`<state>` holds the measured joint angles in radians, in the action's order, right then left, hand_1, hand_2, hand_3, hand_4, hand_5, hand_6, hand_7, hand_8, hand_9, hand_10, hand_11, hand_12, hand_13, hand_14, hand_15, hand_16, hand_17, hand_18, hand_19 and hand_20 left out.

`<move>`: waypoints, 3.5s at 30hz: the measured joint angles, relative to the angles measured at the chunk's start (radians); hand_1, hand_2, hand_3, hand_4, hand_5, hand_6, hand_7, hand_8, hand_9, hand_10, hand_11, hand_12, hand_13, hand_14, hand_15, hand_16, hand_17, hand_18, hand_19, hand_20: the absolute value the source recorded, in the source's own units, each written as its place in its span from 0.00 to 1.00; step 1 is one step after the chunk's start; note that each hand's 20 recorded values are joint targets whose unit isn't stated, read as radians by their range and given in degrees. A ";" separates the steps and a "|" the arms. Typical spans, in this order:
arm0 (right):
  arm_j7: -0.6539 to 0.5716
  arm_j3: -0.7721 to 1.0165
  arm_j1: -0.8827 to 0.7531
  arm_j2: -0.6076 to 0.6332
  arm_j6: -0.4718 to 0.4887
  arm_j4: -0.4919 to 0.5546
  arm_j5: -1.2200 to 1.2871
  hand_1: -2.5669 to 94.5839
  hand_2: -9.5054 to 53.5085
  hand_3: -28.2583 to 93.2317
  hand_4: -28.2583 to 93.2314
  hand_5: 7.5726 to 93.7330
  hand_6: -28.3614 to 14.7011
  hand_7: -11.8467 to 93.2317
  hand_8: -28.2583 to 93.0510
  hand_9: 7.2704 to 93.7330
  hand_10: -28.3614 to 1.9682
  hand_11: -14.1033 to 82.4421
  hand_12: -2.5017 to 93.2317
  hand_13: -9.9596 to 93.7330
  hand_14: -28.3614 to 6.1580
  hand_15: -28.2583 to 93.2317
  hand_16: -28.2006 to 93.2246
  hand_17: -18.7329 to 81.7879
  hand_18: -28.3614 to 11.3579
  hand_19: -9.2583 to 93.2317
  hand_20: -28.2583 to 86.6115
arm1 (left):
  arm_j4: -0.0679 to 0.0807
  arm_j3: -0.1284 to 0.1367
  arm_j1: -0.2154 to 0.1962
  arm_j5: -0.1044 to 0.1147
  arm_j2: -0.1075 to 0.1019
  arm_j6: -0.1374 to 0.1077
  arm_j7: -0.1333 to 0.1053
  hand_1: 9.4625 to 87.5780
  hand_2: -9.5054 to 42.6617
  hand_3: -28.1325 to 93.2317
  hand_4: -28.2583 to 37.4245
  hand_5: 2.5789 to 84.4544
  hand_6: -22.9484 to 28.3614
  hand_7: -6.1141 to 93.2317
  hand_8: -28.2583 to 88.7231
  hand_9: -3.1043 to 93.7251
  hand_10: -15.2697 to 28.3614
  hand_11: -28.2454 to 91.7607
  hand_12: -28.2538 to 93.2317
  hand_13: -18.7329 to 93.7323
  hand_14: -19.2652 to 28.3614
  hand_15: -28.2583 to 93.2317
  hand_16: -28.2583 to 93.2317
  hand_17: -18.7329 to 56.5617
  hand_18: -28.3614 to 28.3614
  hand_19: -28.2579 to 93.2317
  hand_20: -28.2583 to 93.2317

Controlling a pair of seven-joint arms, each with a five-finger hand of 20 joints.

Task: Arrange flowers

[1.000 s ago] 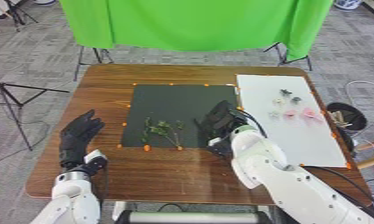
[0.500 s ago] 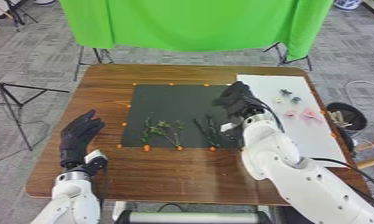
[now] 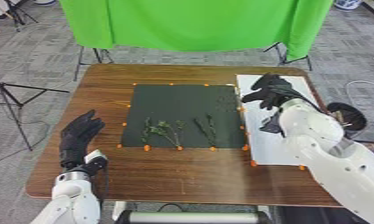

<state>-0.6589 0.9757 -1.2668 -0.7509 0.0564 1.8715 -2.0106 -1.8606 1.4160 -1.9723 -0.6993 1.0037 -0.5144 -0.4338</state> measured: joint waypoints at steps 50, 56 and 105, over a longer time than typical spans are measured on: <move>-0.051 -0.056 -0.100 0.036 -0.251 -0.125 -0.101 0.69 0.00 0.72 0.12 0.83 0.61 0.30 0.34 0.94 0.59 0.23 0.41 0.98 0.72 0.65 0.47 0.83 0.44 0.96 0.57 | 0.003 -0.010 0.002 -0.020 -0.006 -0.026 -0.062 0.49 0.08 0.82 0.30 0.57 0.45 0.33 0.13 0.48 0.62 0.48 0.32 0.53 0.71 0.49 0.20 0.48 0.74 0.48 0.42; -0.033 -0.068 -0.107 0.040 -0.296 -0.129 -0.125 0.69 0.00 0.72 0.11 0.84 0.60 0.32 0.33 0.95 0.58 0.24 0.42 0.99 0.73 0.64 0.48 0.83 0.44 0.97 0.57 | 0.001 0.007 -0.009 -0.020 -0.028 -0.026 -0.052 0.49 0.08 0.82 0.30 0.58 0.46 0.32 0.14 0.51 0.63 0.48 0.32 0.54 0.72 0.49 0.20 0.48 0.74 0.47 0.42; 0.452 -0.854 0.651 -0.521 -0.271 -0.326 0.016 0.72 0.00 0.67 0.15 0.83 0.56 0.31 0.30 0.89 0.49 0.21 0.39 0.95 0.74 0.69 0.49 0.81 0.46 1.00 0.58 | 0.032 -0.008 -0.010 0.093 -0.063 -0.074 -0.136 0.19 0.42 0.82 0.01 0.65 0.53 0.27 0.17 0.56 0.70 0.49 0.33 0.55 0.77 0.51 0.20 0.47 0.76 0.48 0.41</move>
<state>-0.2067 0.1213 -0.6159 -1.2723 -0.2145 1.5452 -1.9945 -1.8287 1.4080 -1.9827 -0.6059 0.9406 -0.5886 -0.5702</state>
